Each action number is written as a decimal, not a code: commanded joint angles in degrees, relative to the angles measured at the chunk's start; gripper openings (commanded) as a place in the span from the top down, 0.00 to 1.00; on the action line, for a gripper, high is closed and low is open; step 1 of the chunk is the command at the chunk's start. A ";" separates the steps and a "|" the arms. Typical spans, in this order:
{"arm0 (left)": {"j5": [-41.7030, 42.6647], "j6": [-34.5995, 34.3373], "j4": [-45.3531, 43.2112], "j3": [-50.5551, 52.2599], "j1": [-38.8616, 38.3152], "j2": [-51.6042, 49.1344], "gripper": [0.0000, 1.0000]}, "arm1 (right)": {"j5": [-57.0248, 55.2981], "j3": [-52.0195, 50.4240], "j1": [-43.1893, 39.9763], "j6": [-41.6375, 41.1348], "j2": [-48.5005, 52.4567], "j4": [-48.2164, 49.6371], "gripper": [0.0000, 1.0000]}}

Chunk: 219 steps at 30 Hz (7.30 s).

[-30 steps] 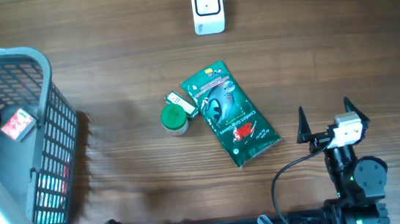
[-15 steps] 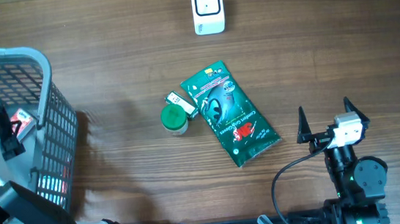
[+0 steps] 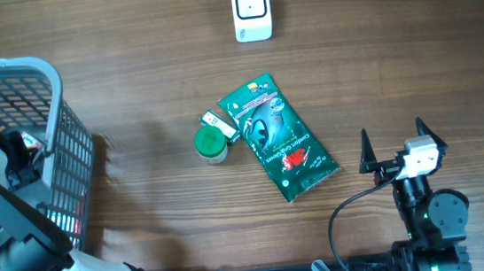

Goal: Scan the item barcode
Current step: 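Grasp the small red-orange box in the basket with the left gripper, then place the red-orange box on the table right of the green bag, then grasp the light-green tissue pack in the basket with the left gripper, then place the tissue pack on the table near the right gripper, then grasp the red Nescafe stick in the basket with the left gripper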

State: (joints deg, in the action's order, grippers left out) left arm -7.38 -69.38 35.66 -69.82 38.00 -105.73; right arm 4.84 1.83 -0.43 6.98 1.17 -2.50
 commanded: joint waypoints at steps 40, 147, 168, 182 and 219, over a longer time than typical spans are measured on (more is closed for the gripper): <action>14.32 25.92 -7.56 -3.69 -77.05 7.23 0.96 | -0.39 -0.35 0.09 0.50 -0.37 0.22 0.00; 35.47 56.57 1.49 -30.88 -82.79 -11.08 0.96 | -0.42 -0.35 0.09 0.52 -0.37 0.20 0.00; 12.55 54.71 19.26 -31.12 -65.90 4.92 0.17 | -0.42 -0.35 0.09 0.52 -0.37 0.20 0.01; -3.72 14.88 35.41 -28.00 -5.92 33.94 0.00 | -0.42 -0.35 0.09 0.50 -0.37 0.20 0.00; 10.75 22.71 26.23 -12.04 4.61 16.59 0.96 | -0.39 -0.35 0.09 0.52 -0.37 0.20 0.00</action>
State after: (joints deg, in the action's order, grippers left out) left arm 4.16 -48.84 60.90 -75.94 42.59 -95.83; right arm 4.64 1.58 -0.40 7.01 1.21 -2.50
